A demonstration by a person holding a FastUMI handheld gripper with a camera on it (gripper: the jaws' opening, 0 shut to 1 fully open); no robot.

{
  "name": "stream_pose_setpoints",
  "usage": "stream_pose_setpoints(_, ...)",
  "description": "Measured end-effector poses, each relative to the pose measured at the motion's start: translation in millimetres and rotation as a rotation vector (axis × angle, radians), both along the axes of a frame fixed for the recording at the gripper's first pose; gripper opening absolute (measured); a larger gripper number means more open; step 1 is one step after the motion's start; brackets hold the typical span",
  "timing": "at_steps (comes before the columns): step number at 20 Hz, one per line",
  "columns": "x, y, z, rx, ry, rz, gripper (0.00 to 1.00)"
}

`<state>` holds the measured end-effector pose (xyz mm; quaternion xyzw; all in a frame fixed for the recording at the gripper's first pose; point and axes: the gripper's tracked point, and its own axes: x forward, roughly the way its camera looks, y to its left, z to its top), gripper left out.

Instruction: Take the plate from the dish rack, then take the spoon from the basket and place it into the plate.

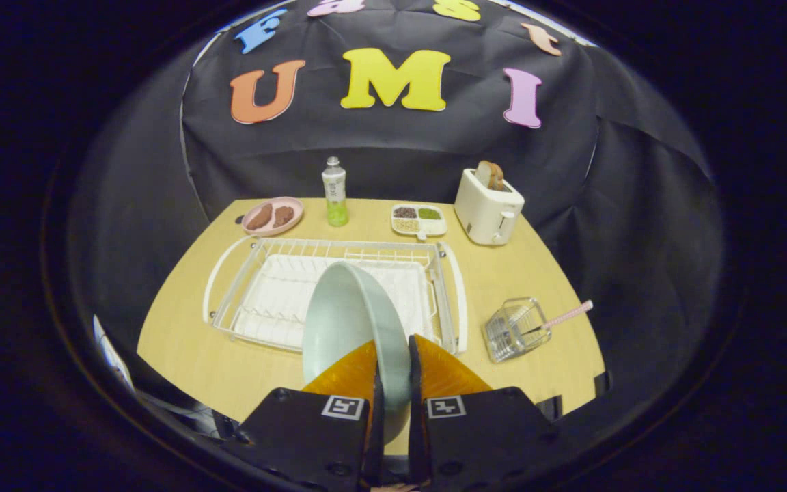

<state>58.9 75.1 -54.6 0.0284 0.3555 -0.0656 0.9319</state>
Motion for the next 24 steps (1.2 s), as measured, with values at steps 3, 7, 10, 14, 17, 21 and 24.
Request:
stream_pose_setpoints(3,-22,1,-43,0.062,0.009,-0.009,0.2)
stream_pose_setpoints(7,-44,-14,-86,0.067,0.003,-0.048,0.19)
stream_pose_setpoints(10,-50,-18,-112,0.137,-0.016,0.0,0.19)
stream_pose_setpoints(14,-57,-38,-150,0.271,-0.005,0.036,0.21)
stream_pose_setpoints(17,-55,-49,-173,0.385,0.025,0.063,0.22)
stream_pose_setpoints(21,-52,-55,-193,0.408,0.035,0.091,0.29)
stream_pose_setpoints(24,-48,-58,-203,0.391,0.025,0.109,0.37)
